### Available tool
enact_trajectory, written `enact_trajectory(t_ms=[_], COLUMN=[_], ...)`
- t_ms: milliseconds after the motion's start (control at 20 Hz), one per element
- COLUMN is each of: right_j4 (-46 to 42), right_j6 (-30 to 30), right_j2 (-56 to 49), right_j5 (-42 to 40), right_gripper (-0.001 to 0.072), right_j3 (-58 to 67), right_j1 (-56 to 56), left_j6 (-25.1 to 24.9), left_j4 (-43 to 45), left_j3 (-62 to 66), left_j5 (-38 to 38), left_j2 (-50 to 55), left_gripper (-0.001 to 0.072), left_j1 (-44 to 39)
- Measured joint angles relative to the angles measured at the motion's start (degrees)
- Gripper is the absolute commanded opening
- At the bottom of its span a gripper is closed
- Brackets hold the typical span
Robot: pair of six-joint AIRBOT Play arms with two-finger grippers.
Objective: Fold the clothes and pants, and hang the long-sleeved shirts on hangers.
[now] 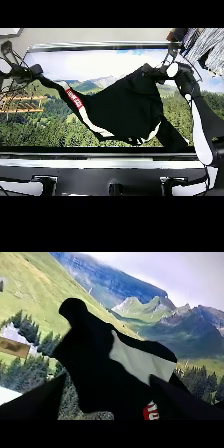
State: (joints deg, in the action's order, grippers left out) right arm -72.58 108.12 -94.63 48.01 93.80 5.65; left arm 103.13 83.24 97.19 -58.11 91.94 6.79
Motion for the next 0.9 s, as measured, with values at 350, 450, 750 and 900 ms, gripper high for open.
enact_trajectory(t_ms=[350,450,750,900], right_j4=[-2.0,-0.5,12.0,18.3], right_j6=[-11.4,-12.7,-10.8,-9.0], right_j2=[13.3,19.6,39.5,44.9], right_j5=[24.0,28.1,26.9,23.4], right_gripper=[0.0568,0.0586,0.0661,0.0660], right_j3=[-4.7,-13.3,-48.3,-60.2], right_j1=[-15.8,-20.2,-23.3,-19.0], left_j6=[-0.3,-1.4,-3.6,-3.9], left_j4=[-3.3,-6.9,-20.4,-24.8], left_j3=[-3.2,-9.5,-34.3,-41.7], left_j5=[-9.8,-12.0,-9.4,-6.8], left_j2=[-4.8,-7.7,-15.2,-16.3], left_gripper=[0.0665,0.0665,0.0666,0.0666], left_j1=[4.4,5.0,-1.5,-8.1])
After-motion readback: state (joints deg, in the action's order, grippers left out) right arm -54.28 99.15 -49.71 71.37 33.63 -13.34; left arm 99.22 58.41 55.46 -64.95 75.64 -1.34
